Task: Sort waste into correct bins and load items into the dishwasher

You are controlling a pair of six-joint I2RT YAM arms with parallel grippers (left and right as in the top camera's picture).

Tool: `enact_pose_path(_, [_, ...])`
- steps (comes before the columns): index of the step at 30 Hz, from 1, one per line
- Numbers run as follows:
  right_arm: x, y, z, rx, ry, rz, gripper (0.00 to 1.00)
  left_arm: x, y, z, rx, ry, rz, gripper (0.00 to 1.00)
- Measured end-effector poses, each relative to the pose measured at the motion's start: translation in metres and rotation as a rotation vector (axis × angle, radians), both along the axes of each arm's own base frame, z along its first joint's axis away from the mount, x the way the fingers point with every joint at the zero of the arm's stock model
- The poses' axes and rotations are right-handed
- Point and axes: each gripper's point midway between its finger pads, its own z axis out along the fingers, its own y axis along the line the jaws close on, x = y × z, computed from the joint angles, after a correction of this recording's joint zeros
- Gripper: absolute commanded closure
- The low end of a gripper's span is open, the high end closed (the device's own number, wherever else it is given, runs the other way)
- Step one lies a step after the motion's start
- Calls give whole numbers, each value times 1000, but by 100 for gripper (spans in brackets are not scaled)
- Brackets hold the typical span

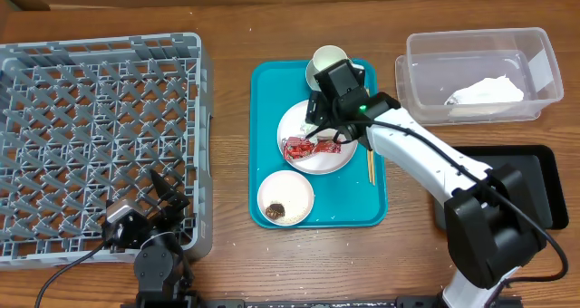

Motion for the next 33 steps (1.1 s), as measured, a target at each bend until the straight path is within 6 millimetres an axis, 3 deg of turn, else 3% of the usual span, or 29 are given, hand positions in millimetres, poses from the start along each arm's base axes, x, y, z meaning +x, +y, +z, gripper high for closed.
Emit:
enact_pose_path(7, [9,1,-30,-14,34,118,24,0,0,0,0,0,0,0])
enact_pose_path(15, [10,8,-34,-13,23,182,28,0,0,0,0,0,0,0])
enact_pose_path(17, [9,7,-44,-29,41,189,38,0,0,0,0,0,0,0])
enact_pose_path(21, [5,5,-64,-63,81,215,70,0,0,0,0,0,0,0])
enact_pose_path(24, [5,4,-66,-64,84,214,96,0,0,0,0,0,0,0])
enact_pose_path(29, [-2,1,-61,-82,135,211,96,0,0,0,0,0,0,0])
enact_pose_path(33, [16,11,-25,-56,100,192,96,0,0,0,0,0,0,0])
